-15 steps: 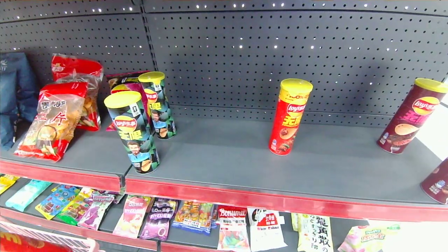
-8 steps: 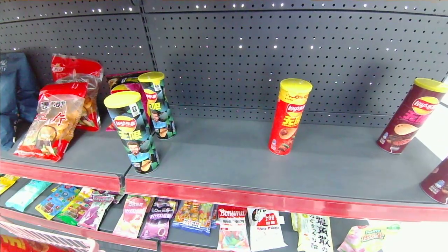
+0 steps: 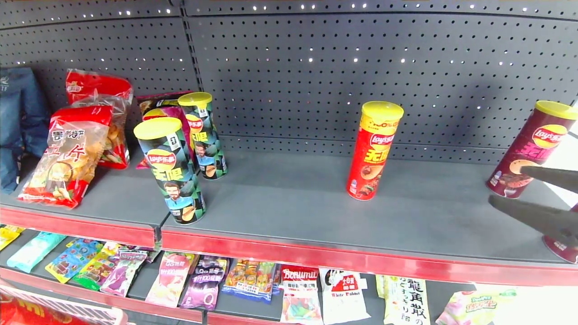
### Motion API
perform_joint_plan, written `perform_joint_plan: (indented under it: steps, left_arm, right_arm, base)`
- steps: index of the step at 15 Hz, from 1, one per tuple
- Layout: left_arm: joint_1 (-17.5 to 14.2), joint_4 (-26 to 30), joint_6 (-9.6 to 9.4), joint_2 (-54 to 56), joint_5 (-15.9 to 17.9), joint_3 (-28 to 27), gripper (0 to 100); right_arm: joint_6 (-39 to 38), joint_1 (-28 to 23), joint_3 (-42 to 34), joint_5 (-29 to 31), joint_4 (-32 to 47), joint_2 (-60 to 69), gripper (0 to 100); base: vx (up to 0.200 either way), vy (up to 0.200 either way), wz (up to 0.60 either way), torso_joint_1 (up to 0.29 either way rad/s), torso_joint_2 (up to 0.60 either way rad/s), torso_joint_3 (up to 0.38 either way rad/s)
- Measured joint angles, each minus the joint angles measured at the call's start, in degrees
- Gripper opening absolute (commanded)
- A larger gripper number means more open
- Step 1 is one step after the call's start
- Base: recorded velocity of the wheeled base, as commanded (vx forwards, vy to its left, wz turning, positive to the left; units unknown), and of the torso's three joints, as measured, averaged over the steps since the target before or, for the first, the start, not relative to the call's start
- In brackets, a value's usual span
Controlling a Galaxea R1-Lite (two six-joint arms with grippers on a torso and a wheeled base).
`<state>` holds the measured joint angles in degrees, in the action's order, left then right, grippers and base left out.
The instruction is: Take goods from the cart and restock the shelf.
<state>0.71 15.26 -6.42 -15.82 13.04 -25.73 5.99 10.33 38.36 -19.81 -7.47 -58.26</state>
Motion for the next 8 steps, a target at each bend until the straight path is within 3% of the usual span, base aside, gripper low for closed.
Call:
perform_joint_plan:
  steps: [5, 8]
  left_arm:
    - [-0.1, -0.1, -0.06, -0.8, -0.8, -1.1, 0]
    - [-0.1, 0.0, -0.09, -0.9, -1.1, -1.4, 0]
  right_arm:
    - [-0.6, 2.3, 3.1, 0.0, -17.8, -19.1, 100]
    - [-1.5, 5.5, 4.1, 0.2, -19.9, -24.4, 100]
  base:
    - [0.0, 0.0, 0.0, 0.0, 0.0, 0.0]
    - [0.0, 0.0, 0.0, 0.0, 0.0, 0.0]
